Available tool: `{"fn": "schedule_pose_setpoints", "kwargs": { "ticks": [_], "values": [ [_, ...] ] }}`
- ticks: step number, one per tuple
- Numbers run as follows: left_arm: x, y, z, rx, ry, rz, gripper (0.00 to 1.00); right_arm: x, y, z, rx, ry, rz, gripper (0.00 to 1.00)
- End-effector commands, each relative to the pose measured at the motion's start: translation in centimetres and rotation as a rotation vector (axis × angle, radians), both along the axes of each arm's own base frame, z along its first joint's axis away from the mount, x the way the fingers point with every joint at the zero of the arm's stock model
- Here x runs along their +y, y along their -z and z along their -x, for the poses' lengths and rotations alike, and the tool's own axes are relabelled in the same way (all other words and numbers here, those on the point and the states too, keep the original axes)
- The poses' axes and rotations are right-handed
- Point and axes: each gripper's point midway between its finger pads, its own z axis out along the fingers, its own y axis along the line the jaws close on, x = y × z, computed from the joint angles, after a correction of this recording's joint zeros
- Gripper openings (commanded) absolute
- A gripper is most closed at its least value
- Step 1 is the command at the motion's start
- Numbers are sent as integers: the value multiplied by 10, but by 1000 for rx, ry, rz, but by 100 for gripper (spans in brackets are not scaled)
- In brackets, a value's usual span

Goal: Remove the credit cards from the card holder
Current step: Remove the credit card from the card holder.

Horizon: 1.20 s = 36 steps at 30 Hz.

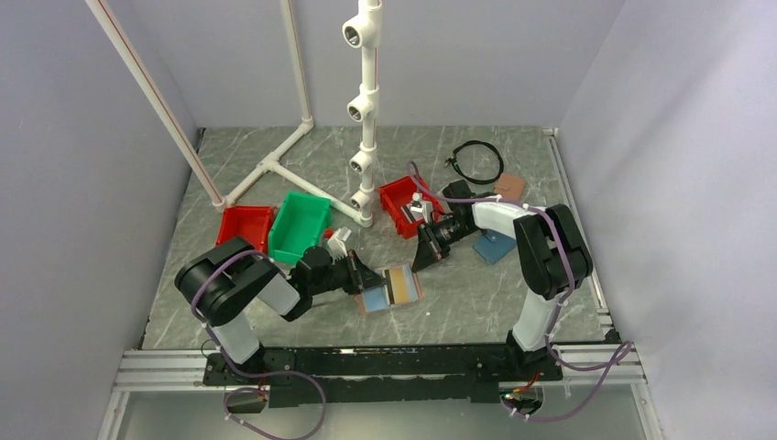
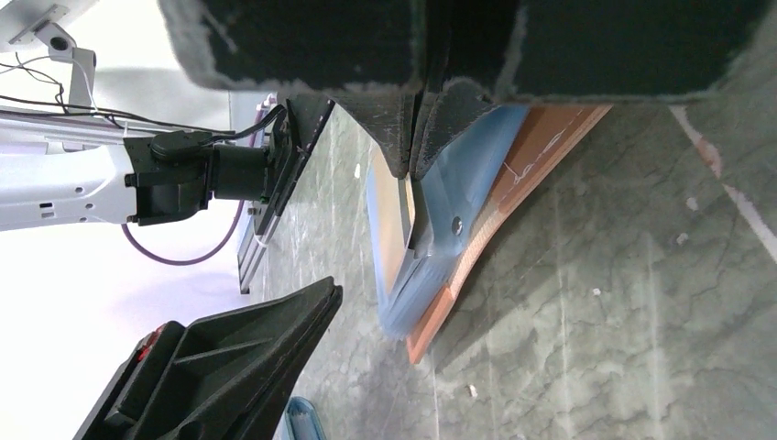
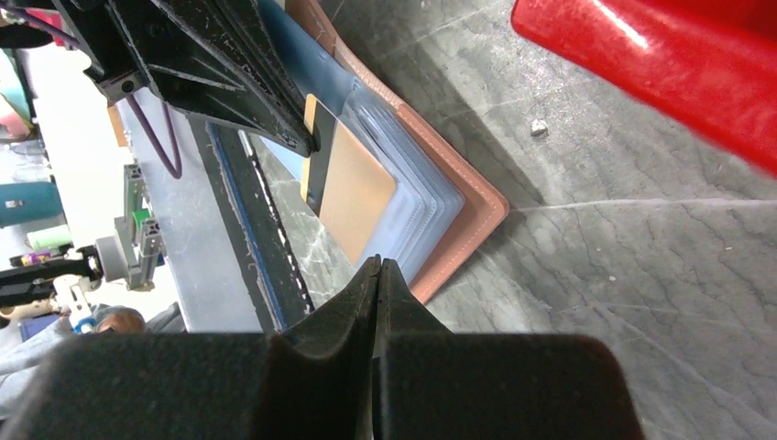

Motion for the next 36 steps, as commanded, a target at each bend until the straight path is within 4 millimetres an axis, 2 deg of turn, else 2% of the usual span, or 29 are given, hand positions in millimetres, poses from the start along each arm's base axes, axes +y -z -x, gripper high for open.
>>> {"fn": "schedule_pose_setpoints", "kwargs": {
  "ticks": [1, 3, 8, 14, 23, 32, 36],
  "values": [
    [2, -8, 1, -36, 17, 19, 0, 4, -15, -9, -82, -43, -52, 0],
    [5, -6, 2, -21, 11, -7, 0, 6, -21, -7, -108, -66, -71, 0],
    [8, -5, 3, 58, 10, -87, 0, 18, -30, 6, -150, -139, -112, 13],
    [13, -9, 1, 127, -17, -162, 0, 40, -21, 21, -191, -204, -87, 17],
    [14, -8, 0, 192, -36, -204, 0, 29, 20, 3, -174, -100, 131, 13],
    [23, -21, 3, 178, -46, -250, 0, 23, 32, -2, -156, -49, 204, 12],
    [28, -20, 8, 179, -40, -270, 0, 23, 34, -2, -147, -49, 209, 12]
  ]
}}
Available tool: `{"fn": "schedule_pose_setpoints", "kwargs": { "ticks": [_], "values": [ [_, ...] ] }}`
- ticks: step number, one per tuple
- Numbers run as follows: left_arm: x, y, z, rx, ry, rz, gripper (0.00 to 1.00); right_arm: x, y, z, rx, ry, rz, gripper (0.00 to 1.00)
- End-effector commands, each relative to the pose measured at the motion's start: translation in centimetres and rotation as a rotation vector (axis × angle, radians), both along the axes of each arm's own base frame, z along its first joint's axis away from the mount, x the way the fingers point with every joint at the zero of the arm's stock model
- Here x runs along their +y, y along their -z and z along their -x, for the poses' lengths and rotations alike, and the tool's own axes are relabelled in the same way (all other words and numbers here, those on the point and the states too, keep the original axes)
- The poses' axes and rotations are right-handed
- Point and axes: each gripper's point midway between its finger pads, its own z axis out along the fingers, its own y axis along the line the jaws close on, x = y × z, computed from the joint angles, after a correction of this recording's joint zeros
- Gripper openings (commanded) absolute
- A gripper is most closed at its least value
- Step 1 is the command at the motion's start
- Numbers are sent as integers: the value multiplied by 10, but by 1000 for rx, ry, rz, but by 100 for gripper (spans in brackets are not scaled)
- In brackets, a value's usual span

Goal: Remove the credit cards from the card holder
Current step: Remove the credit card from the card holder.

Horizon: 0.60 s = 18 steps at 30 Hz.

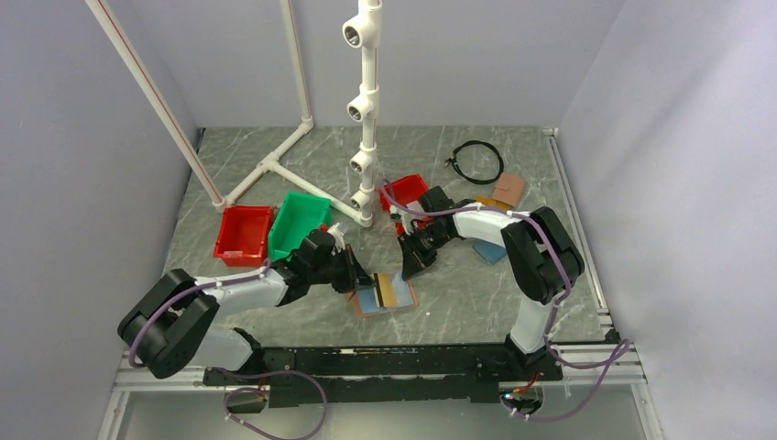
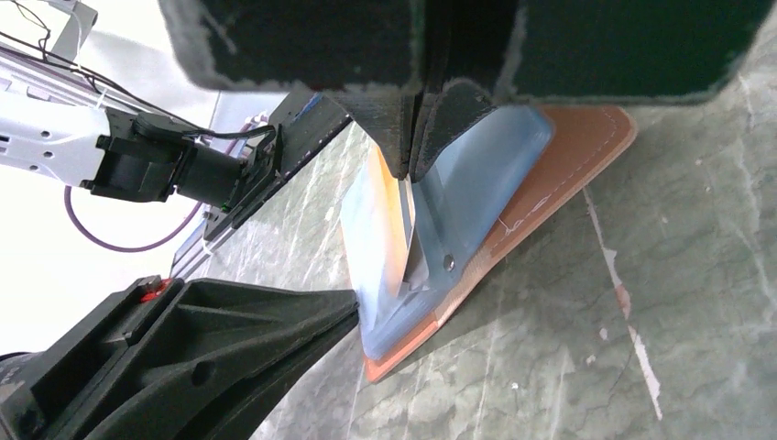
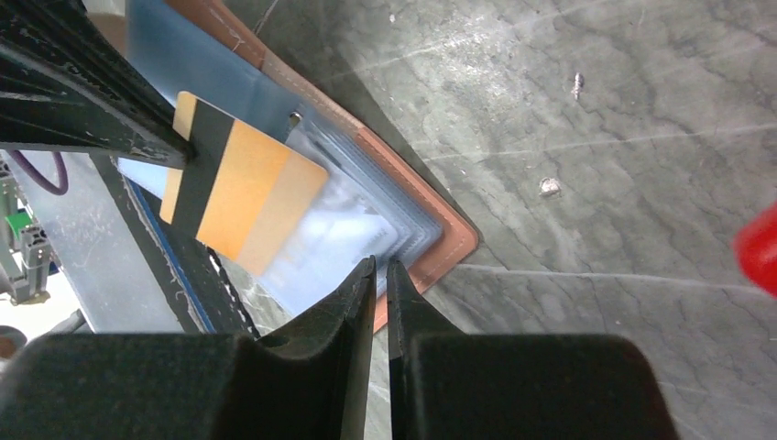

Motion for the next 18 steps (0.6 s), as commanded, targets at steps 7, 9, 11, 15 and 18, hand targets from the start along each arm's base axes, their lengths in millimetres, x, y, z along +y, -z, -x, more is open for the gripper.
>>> {"fn": "schedule_pose_setpoints", "kwargs": {
  "ticks": [7, 9, 11, 15, 18],
  "values": [
    [16, -13, 3, -55, 21, -91, 0, 0, 0, -11, -41, 5, 11, 12],
    [18, -23, 2, -111, 42, -91, 0, 3, -9, -10, -52, -18, -20, 12],
    [24, -31, 5, -155, 59, -103, 0, 7, -22, -7, -66, -45, -68, 12],
    [21, -54, 6, -287, 110, -48, 0, 11, -51, -1, -113, -111, -164, 13],
    [15, -70, 8, -376, 152, 19, 0, 9, -71, 1, -134, -150, -234, 14]
  ]
}}
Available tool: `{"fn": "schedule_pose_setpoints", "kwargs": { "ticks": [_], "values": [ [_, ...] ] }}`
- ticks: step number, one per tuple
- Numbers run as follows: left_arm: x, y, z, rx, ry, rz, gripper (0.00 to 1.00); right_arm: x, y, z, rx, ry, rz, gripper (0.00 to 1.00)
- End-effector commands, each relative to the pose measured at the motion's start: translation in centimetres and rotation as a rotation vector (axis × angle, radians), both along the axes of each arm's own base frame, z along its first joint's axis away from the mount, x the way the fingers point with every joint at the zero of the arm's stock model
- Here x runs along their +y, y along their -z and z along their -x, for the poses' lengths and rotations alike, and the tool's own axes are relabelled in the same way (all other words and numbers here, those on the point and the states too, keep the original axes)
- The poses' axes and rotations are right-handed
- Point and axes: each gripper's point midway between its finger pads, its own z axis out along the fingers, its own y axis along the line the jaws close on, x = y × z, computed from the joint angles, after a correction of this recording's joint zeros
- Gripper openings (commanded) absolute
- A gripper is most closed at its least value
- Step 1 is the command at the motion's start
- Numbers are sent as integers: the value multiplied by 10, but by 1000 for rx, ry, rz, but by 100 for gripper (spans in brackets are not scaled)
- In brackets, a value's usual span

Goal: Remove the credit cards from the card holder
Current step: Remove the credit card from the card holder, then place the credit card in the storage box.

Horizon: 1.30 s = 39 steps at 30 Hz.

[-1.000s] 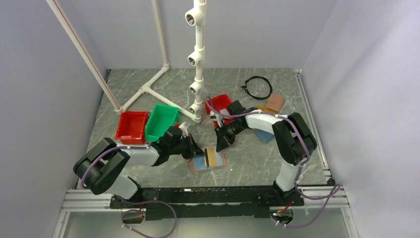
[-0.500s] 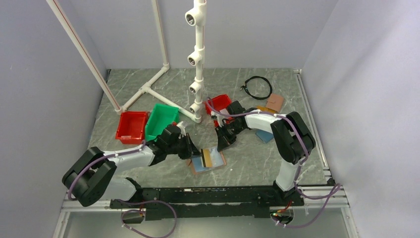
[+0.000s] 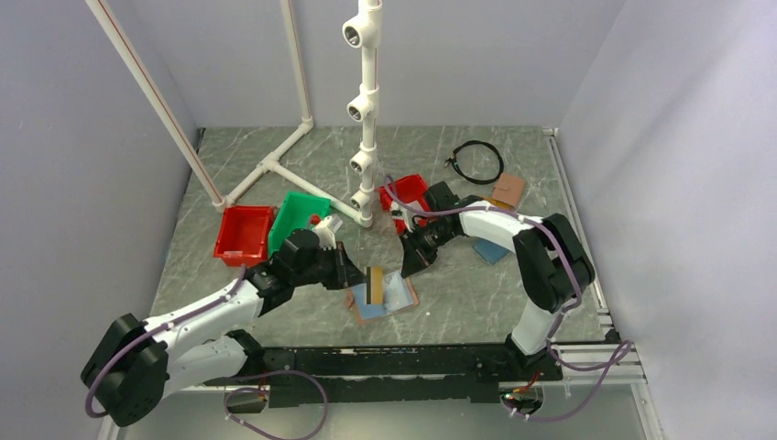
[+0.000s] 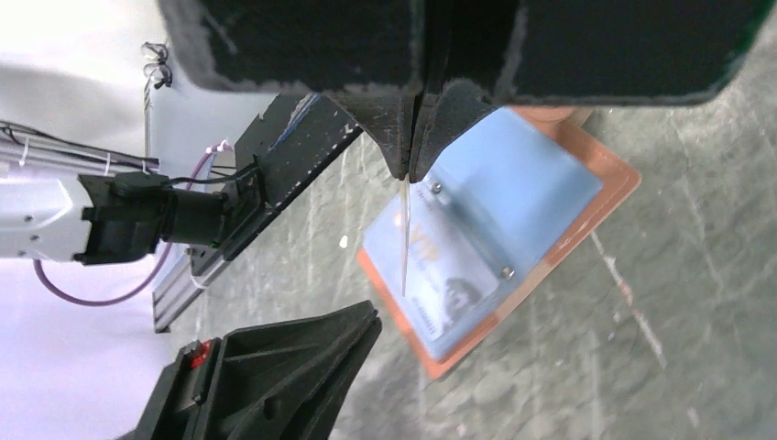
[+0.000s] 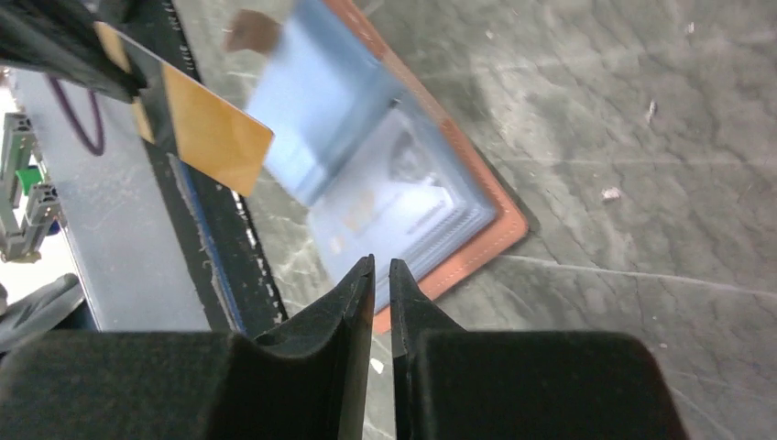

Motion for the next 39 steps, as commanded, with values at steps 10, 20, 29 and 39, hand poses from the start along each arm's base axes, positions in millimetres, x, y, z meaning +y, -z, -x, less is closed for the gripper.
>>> {"fn": "schedule_pose_setpoints", "kwargs": {
  "ticks": [10, 20, 29, 39],
  "values": [
    [-20, -58, -3, -275, 173, 121, 0, -9, -105, -4, -250, -148, -324, 19],
    [31, -49, -23, -264, 13, -197, 0, -21, -119, -10, -335, -135, -339, 20],
    [97, -62, -45, -287, -227, -464, 0, -28, -124, -5, -349, -170, -363, 20],
    [148, -94, -103, -369, -306, -898, 0, -29, -125, -3, -350, -175, -368, 20]
  ]
}}
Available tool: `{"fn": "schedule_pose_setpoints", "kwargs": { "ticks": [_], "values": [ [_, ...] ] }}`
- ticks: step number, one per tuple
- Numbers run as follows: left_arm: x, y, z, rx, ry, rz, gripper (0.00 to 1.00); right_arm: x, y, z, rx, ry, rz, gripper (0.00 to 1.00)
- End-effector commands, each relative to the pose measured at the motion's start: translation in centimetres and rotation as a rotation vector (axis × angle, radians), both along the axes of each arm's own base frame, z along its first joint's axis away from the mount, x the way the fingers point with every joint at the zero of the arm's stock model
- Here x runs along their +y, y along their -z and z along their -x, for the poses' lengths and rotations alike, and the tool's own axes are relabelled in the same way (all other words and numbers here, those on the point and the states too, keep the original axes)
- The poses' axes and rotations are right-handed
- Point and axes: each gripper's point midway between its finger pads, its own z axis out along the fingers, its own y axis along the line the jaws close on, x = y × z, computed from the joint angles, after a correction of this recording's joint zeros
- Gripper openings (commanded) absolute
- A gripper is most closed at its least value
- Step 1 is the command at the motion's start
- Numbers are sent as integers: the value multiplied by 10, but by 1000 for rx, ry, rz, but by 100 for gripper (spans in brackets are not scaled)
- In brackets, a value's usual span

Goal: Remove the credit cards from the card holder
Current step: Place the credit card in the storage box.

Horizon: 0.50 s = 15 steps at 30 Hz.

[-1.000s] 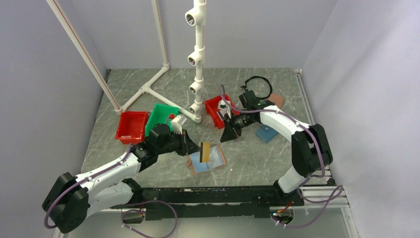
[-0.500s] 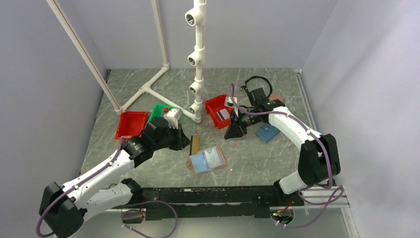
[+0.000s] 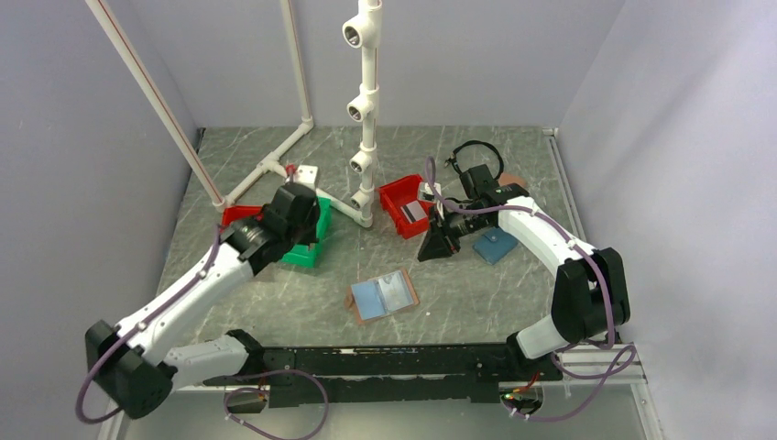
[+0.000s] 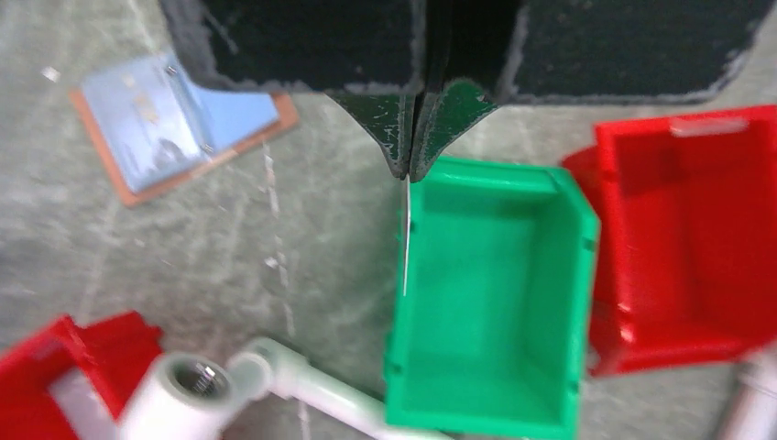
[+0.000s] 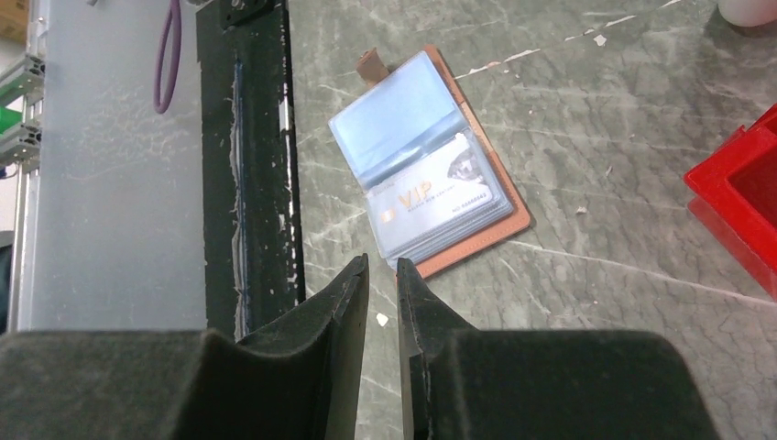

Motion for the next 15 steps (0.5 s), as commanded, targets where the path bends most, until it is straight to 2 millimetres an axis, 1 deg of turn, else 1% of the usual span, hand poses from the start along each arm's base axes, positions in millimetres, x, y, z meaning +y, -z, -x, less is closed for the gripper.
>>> {"fn": "schedule_pose_setpoints", "kwargs": {
  "ticks": [1, 4, 5, 8, 11, 15],
  "values": [
    [34, -8, -30, -3, -51, -291, 0, 4, -20, -2, -65, -32, -64, 20],
    [39, -3, -50, 24, -58, -406, 0, 4, -20, -1, -64, -34, -67, 20],
    [40, -3, -57, 22, -61, -431, 0, 4, -21, -1, -64, -34, -68, 20],
    [44, 4, -74, 32, -55, -480, 0, 4, -20, -1, -61, -33, -67, 20],
    [43, 14, -86, 47, -36, -480, 0, 4, -21, -1, -63, -32, -68, 20],
    [47, 38, -94, 101, -38, -464, 0, 4, -21, -2, -61, -28, -68, 20]
  ]
}}
